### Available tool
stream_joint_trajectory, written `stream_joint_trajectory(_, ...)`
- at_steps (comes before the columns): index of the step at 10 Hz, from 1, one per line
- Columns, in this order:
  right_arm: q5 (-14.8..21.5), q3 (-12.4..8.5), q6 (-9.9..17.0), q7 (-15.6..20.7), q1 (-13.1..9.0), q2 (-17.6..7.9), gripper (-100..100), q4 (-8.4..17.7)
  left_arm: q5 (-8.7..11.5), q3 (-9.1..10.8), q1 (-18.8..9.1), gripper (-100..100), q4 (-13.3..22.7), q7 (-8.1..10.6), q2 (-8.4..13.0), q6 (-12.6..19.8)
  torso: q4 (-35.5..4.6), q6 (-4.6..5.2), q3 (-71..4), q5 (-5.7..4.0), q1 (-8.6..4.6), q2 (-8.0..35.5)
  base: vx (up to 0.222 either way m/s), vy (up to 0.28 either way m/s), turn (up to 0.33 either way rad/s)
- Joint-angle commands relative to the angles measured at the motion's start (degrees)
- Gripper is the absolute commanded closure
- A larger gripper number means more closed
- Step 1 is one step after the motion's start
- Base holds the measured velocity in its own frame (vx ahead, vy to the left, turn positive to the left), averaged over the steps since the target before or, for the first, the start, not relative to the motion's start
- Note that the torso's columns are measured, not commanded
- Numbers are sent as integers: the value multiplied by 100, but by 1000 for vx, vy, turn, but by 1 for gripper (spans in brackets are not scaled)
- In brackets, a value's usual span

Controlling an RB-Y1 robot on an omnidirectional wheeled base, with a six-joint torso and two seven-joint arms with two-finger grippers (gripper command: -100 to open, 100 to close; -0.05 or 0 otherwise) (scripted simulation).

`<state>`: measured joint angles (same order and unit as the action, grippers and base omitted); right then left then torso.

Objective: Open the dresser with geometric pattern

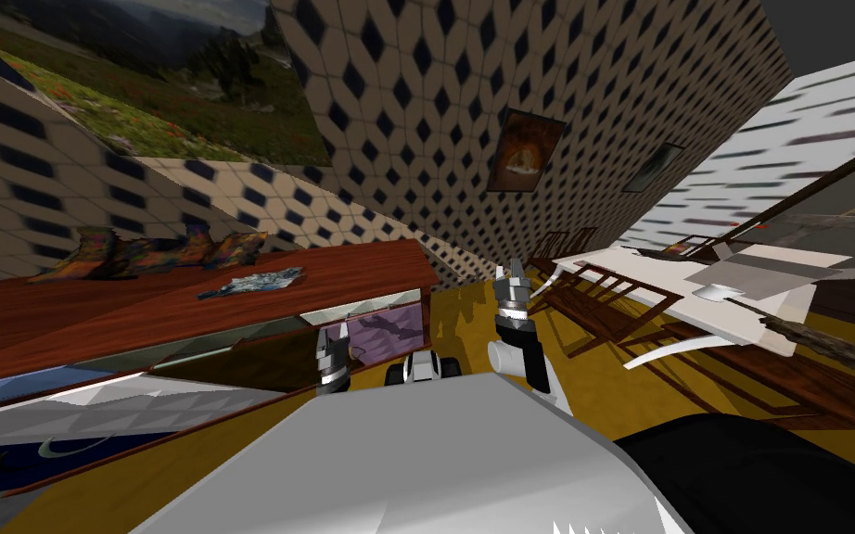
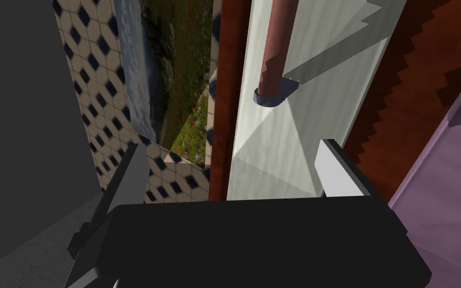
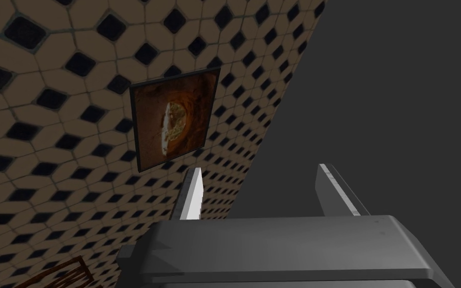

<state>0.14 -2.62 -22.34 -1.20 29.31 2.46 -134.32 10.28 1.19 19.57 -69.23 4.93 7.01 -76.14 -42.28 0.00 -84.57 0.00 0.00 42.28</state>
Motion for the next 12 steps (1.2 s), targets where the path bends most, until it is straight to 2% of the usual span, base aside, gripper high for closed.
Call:
stream_joint_trajectory(1,0,0,0,0,0,0,0,0,35,16,-62,-100,470,92,26,-313,2,0,-4,-3,-13,-7,72,-144,29)
stream_joint_trajectory(4,0,0,0,0,0,0,0,0,65,29,-129,-100,945,167,57,-580,-2,0,5,3,11,8,46,-102,20)
stream_joint_trajectory(5,0,0,0,0,0,0,0,0,58,25,-101,-100,823,149,49,-512,-2,0,4,3,12,6,18,-39,7)
stream_joint_trajectory(11,0,0,0,0,-1,0,0,0,160,188,-373,-100,341,228,302,265,1,0,-1,0,-1,-2,-18,-29,14)
stream_joint_trajectory(12,0,0,0,0,-1,0,0,0,149,165,-338,-100,401,217,272,175,-7,1,-2,-7,-2,-1,-14,-17,6)
